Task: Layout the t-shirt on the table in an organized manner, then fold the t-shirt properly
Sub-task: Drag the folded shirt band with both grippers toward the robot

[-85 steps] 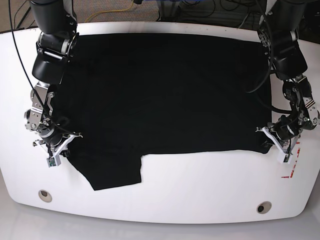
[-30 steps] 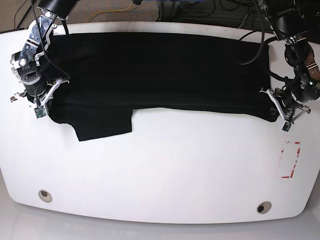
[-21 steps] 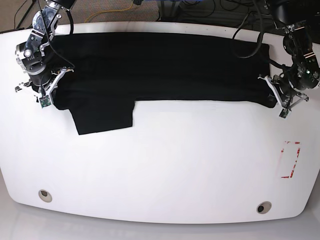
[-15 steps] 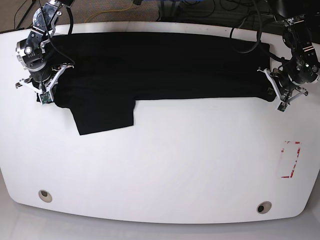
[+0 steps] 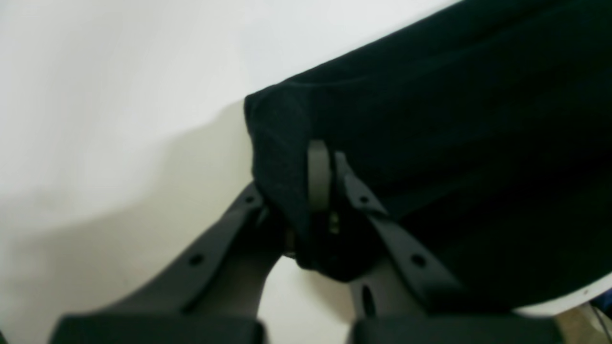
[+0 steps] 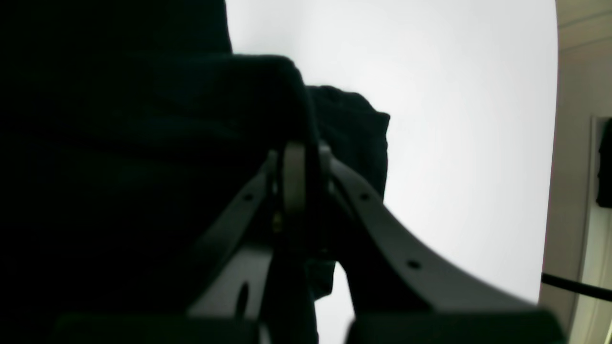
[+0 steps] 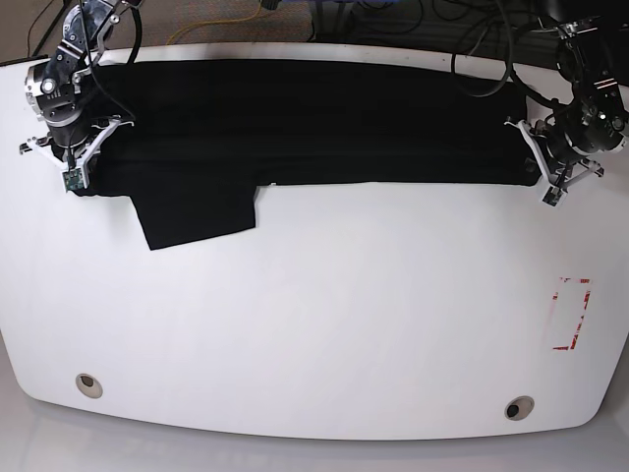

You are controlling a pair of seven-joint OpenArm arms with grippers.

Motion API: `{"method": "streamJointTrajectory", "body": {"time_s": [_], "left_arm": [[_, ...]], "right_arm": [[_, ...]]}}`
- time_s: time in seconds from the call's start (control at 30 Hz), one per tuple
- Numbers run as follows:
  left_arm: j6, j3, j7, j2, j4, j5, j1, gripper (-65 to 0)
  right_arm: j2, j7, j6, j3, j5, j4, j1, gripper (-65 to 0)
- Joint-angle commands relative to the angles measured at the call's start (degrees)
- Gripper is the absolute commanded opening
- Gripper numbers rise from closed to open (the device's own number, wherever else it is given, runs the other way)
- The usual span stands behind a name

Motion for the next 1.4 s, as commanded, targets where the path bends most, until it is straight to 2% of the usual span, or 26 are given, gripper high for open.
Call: {"method": "streamJointTrajectory", "body": {"time_s": [0.0,0.73,0.8,0.83,0.87,0.97,1.07,1.1,1.13,1.2,1.27,1.37], "left_arm": [[0.2,-0.7,-0.4,-1.3,0.8,0.6,-0.3,-65.0],[0.2,-0.7,-0.4,-2.7,0.8,0.7,1.4,-64.2],[0.2,-0.6,-0.4,-2.7,0.8,0.7,1.9,-61.4],[0.2,-0.6,-0.4,-2.7,0.8,0.7,2.2,-56.9],[0.2,-0.6,-0.4,-2.7,0.8,0.7,2.3,-55.4],[0.2,-0.6,-0.4,-2.7,0.9,0.6,2.6,-41.5],[0.2,-0.7,-0.4,-2.7,1.0,0.6,2.9,-27.2],[0.2,-0.7,-0.4,-2.7,1.0,0.6,2.9,-24.4],[0.2,-0.7,-0.4,-2.7,1.0,0.6,2.9,-20.4],[0.2,-0.7,-0.4,-2.7,1.0,0.6,2.9,-16.1],[0.2,-0.7,-0.4,-2.7,1.0,0.7,2.8,-15.8],[0.2,-0.7,-0.4,-2.6,1.0,0.6,2.8,-16.4]], "right_arm": [[1.0,0.9,-0.5,0.5,0.0,1.0,0.0,-64.7],[0.6,0.9,-0.5,0.2,-0.1,1.0,-1.9,-64.4],[0.6,0.9,-0.5,0.2,-0.1,1.0,-1.9,-64.2],[0.6,0.9,-0.5,0.2,-0.2,1.0,-1.9,-63.3],[0.6,0.9,-0.5,0.2,-0.2,1.0,-2.0,-62.6],[0.6,0.9,-0.5,0.3,-0.2,1.1,-2.4,-51.5],[0.6,0.9,-0.5,0.3,-0.2,1.2,-2.7,-34.6],[0.6,0.9,-0.5,0.3,-0.2,1.3,-2.7,-30.8],[0.6,0.9,-0.5,0.3,-0.2,1.3,-2.8,-23.6],[0.6,0.9,-0.5,0.5,-0.2,1.3,-2.9,-14.4],[0.6,0.9,-0.5,0.5,-0.2,1.4,-2.9,-8.7],[0.6,0.9,-0.5,0.6,-0.1,1.6,-2.9,-4.8]]}}
